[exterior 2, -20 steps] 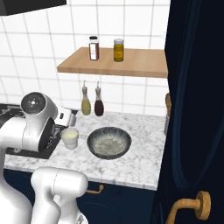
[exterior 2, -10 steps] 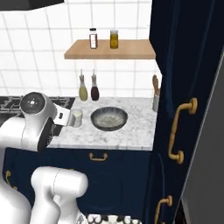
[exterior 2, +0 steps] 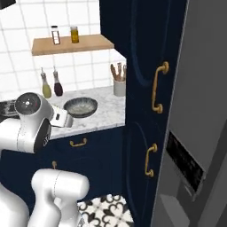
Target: Grab a lemon wedge from the fridge and one ice cube from the ice bowl, and put them in the glass of lemonade.
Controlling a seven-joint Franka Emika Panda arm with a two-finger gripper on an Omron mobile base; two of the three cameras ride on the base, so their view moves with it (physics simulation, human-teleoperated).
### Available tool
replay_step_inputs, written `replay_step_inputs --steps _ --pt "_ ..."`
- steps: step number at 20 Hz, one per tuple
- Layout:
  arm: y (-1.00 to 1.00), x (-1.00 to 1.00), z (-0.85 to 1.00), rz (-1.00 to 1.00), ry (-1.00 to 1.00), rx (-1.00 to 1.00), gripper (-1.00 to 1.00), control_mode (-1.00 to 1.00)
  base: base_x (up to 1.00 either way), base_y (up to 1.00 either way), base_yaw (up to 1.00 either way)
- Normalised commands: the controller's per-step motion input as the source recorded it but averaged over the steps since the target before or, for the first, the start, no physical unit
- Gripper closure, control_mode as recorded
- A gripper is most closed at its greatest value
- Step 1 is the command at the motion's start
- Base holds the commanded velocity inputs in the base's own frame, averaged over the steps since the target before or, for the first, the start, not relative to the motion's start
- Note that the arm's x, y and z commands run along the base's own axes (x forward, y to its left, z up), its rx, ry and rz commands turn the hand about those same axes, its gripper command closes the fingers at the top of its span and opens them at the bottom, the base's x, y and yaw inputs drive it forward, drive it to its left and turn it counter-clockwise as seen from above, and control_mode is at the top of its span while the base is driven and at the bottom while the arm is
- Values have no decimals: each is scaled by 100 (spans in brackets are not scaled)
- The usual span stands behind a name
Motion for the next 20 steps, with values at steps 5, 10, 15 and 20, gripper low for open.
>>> replay_step_inputs --steps 5,10,15,20 --pt "0 0 0 0 0 0 -100 100 -18 -1 -67" --pt "0 0 0 0 0 0 -100 100 -21 0 -66" --pt "0 0 0 0 0 0 -100 100 -30 -1 -65" --pt "0 0 0 0 0 0 -100 100 -36 -1 -66"
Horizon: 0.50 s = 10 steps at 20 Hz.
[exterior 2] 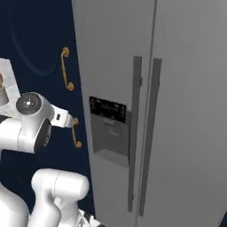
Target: Grab a lemon wedge from the fridge and one ice cube from the ice bowl, and put them in the glass of lemonade.
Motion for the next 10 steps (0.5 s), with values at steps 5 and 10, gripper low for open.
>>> replay_step_inputs --steps 5,10 --pt "0 0 0 0 0 0 -100 100 -41 -3 -65" --pt "0 0 0 0 0 0 -100 100 -39 -14 -63"
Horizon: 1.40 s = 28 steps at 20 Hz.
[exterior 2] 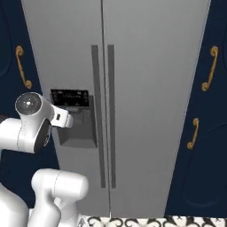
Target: Grab a lemon wedge from the fridge and one ice cube from the ice bowl, and put them in the glass of lemonade.
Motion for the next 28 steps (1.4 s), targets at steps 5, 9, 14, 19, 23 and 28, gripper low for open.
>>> replay_step_inputs --steps 5,9,14,19,23,28 --pt "0 0 0 0 0 0 -100 100 -21 -38 -56" --pt "0 0 0 0 0 0 -100 100 15 -7 -9" --pt "0 0 0 0 0 0 -100 100 16 -7 25" --pt "0 0 0 0 0 0 -100 100 3 -45 29" --pt "0 0 0 0 0 0 -100 100 0 -49 3" --pt "0 0 0 0 0 0 -100 100 1 -8 11"
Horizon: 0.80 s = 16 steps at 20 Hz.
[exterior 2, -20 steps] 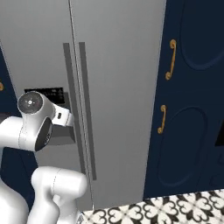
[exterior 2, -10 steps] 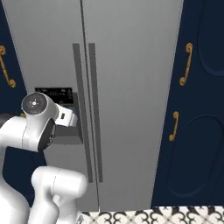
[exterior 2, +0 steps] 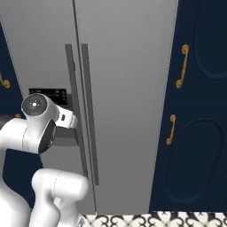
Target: Grab a lemon wedge from the fridge and one ice cube from the ice bowl, and put them in the glass of lemonade.
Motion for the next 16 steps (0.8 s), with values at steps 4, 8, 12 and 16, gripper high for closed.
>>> replay_step_inputs --steps 4,8,12,16 --pt "0 0 0 0 0 0 -100 100 0 -1 22" --pt "0 0 0 0 0 0 -100 100 0 -10 17" --pt "0 0 0 0 0 0 -100 100 6 0 2" --pt "0 0 0 0 0 0 -100 100 0 0 -6"
